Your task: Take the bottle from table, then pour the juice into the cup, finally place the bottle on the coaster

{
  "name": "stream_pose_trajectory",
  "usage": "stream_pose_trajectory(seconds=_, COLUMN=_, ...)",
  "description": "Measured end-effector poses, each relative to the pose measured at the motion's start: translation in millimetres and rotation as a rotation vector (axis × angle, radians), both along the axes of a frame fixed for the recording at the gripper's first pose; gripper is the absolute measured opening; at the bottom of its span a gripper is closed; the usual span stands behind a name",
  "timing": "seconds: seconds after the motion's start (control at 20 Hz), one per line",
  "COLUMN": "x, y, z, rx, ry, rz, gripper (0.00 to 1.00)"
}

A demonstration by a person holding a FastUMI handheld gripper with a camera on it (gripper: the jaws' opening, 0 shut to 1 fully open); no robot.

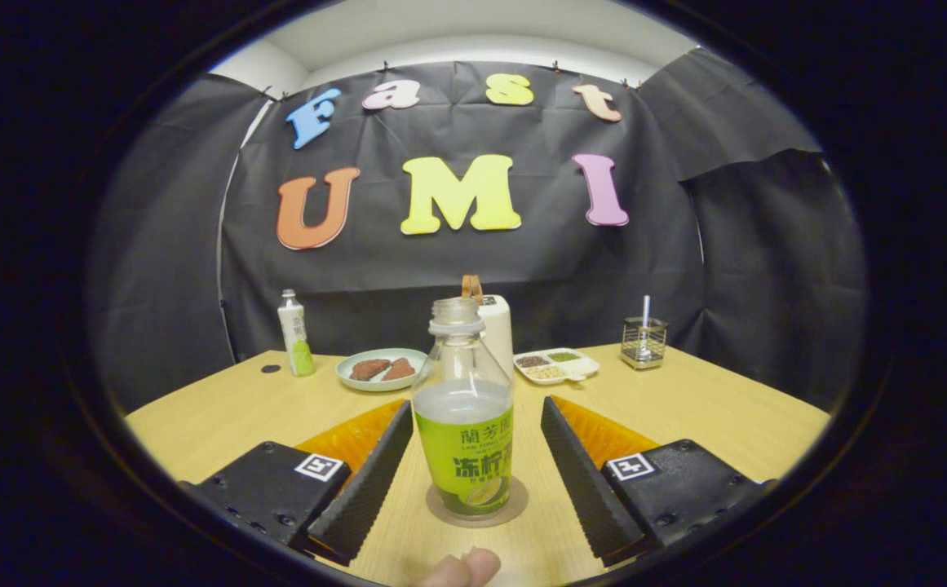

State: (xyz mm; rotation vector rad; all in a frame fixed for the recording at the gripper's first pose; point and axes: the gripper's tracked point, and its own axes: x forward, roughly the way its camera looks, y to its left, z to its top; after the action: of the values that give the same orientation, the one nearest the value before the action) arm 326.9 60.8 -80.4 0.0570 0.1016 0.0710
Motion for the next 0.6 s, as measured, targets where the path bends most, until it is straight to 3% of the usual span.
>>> stream_pose_trajectory(seconds=0.3, x=-78, y=-4, z=6, rx=-0.007, ry=-0.017, rz=0.005, gripper=1.00)
stream_pose_trajectory(seconds=0.5, x=-135, y=-23, z=23, rx=-0.087, ry=-0.049, rz=-0.033, gripper=1.00)
stream_pose_trajectory(seconds=0.6, x=-163, y=-24, z=34, rx=-0.094, ry=-0.078, rz=-0.013, gripper=1.00)
